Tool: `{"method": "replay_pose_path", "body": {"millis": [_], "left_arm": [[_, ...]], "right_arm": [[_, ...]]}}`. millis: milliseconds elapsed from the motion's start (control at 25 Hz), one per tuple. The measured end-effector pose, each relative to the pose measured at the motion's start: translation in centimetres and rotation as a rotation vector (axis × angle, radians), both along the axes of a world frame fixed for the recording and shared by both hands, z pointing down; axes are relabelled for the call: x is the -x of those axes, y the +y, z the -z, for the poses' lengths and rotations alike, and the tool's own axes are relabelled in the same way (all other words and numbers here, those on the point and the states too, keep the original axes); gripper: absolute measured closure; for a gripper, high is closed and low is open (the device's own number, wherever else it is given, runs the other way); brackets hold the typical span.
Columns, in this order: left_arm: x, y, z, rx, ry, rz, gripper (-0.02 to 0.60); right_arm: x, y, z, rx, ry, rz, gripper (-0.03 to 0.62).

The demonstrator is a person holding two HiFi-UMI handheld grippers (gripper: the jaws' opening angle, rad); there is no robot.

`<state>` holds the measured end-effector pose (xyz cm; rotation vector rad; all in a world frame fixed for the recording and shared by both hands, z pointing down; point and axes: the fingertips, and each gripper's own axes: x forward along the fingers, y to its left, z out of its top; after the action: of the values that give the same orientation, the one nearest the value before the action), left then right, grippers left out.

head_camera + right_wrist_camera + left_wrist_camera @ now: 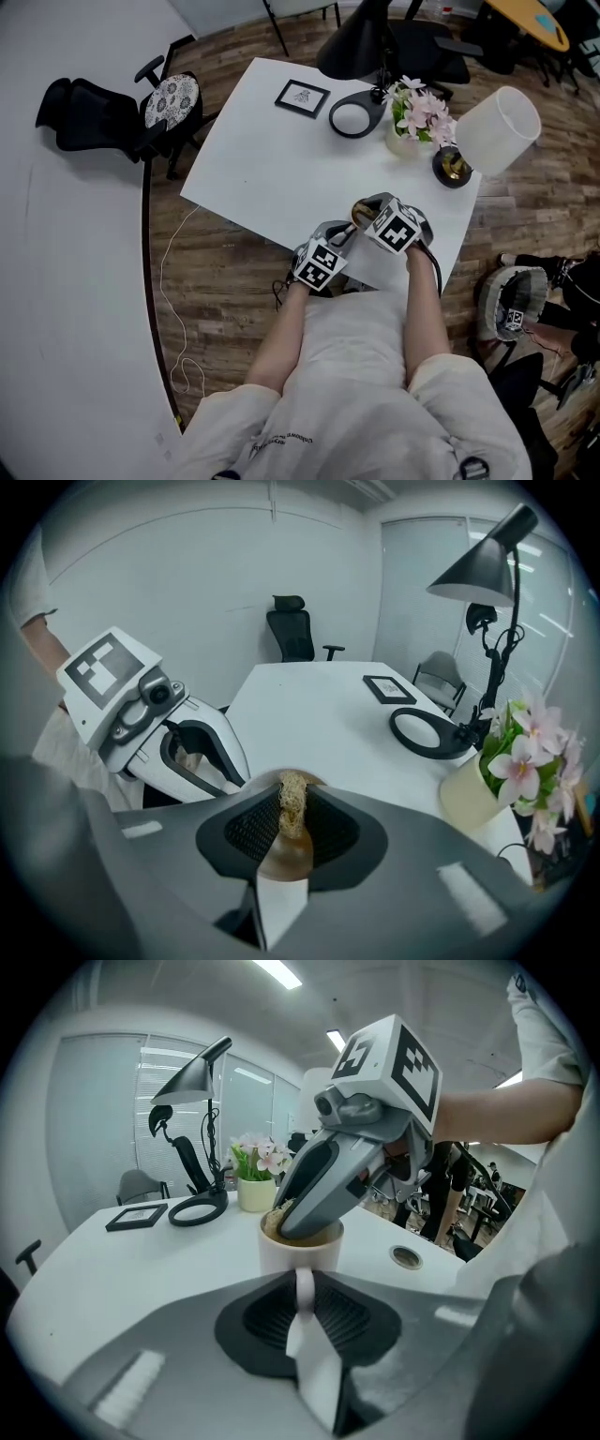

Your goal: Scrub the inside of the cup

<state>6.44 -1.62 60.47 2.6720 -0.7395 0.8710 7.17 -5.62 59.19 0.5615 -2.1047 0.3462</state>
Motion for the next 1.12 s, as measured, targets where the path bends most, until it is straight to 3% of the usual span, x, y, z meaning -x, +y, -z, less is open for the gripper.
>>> {"method": "replay_pose_path", "body": {"millis": [360, 480, 600, 760, 1120], "left_arm": [[0.0, 0.0, 0.0, 0.002, -0.001, 0.007, 0.529], [0.1, 0.5, -0.1, 0.010, -0.004, 0.006, 0.529], [0.1, 0.6, -0.1, 0.011, 0.000, 0.011, 0.529], [-0.1, 0.7, 0.0, 0.018, 0.006, 0.016, 0.528], [-0.2, 0.6, 0.0, 0.018, -0.018, -0.012, 0.528]], "right_arm": [[-0.9, 0.2, -0.4, -0.010, 0.217, 0.096, 0.496], [-1.1, 1.1, -0.2, 0.032, 0.269, 0.153, 0.495], [-1.2, 2.4, -0.1, 0.115, 0.241, 0.176, 0.494], [-1.0, 2.7, -0.2, 0.174, 0.127, 0.126, 0.496], [0.3, 2.0, -0.1, 0.143, 0.008, 0.083, 0.496]]}}
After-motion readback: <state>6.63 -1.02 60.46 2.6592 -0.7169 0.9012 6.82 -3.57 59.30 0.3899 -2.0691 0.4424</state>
